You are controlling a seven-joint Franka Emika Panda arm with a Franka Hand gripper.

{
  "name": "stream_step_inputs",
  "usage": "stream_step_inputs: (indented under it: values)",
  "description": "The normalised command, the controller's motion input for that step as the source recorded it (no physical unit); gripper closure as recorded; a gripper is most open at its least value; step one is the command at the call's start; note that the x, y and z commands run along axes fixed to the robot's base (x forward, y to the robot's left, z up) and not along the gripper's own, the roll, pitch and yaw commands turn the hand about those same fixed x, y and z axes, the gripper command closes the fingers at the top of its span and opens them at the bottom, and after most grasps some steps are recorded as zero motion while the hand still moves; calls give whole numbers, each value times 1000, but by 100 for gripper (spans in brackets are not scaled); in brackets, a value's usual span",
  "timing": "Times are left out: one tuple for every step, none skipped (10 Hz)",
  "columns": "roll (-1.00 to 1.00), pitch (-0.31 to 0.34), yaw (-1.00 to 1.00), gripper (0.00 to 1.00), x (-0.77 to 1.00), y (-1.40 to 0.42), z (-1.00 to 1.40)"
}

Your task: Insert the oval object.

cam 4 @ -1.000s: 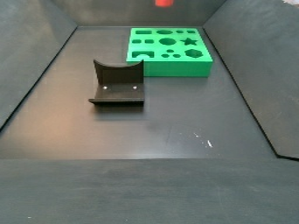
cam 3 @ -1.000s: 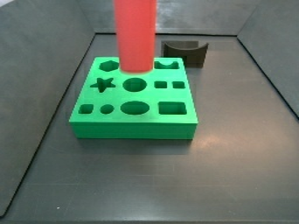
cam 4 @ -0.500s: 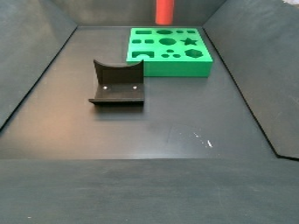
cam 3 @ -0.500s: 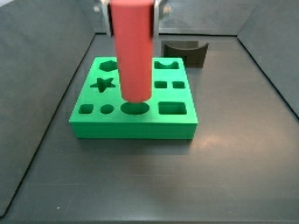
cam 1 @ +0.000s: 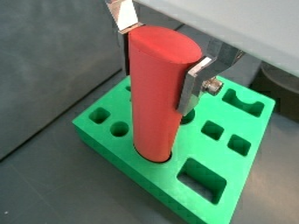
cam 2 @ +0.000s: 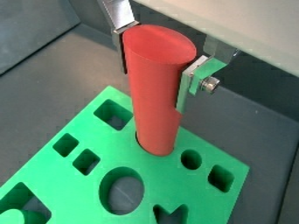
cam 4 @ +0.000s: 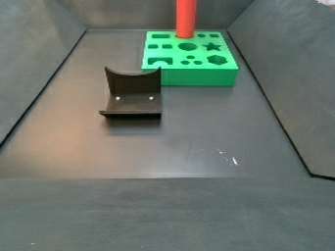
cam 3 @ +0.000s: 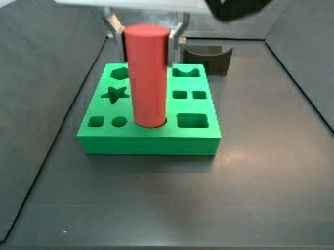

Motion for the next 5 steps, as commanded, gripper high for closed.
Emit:
stream_step_inputs:
  values:
    - [80,-9,-177,100,20,0,-471]
    - [70,-17,-189,100,43,0,-469]
    - [37,-64,-197,100,0,0,-429]
    - [19,-100,-191,100,0,0,-414]
    - [0,-101,-217,100,0,0,-434]
